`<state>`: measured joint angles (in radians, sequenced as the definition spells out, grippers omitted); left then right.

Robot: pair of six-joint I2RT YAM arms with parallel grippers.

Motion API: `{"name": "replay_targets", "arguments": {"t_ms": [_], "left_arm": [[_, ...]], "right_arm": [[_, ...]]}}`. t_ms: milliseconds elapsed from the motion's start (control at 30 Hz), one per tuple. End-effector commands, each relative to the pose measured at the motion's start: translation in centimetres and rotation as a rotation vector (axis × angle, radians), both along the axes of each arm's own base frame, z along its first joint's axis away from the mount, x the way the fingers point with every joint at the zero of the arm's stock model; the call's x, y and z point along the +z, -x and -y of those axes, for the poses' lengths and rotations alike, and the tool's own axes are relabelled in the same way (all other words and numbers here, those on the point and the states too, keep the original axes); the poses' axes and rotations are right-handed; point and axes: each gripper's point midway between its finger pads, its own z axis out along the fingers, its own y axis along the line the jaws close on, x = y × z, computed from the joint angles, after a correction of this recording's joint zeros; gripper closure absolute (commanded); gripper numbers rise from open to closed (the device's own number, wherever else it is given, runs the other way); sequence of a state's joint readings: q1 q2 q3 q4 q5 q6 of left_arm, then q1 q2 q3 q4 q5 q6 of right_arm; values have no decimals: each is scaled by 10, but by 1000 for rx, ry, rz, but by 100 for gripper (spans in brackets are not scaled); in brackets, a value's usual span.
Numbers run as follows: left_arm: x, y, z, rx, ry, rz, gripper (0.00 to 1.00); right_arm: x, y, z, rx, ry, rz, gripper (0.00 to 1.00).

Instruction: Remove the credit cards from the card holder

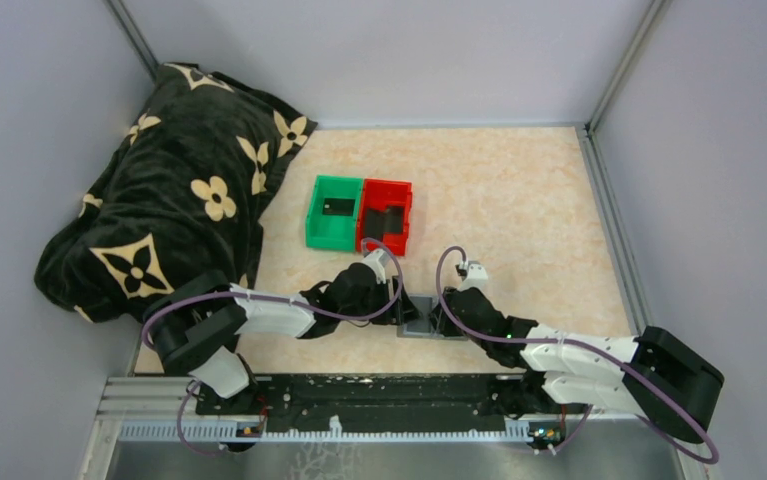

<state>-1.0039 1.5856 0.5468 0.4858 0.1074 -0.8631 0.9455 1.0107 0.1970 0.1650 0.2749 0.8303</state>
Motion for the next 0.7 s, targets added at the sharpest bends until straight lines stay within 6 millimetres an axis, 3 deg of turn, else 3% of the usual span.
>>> {"name": "replay_targets", "arguments": {"t_ms": [0, 300, 667], "left_arm": [[12, -2, 1, -1, 13, 29, 32], [28, 1, 7, -21, 60, 37, 32], [13, 5, 11, -39, 58, 1, 32]], "right_arm": [[12, -5, -11, 1, -57, 31, 81], [11, -4, -10, 2, -60, 26, 81], [9, -4, -10, -2, -56, 21, 81]]}}
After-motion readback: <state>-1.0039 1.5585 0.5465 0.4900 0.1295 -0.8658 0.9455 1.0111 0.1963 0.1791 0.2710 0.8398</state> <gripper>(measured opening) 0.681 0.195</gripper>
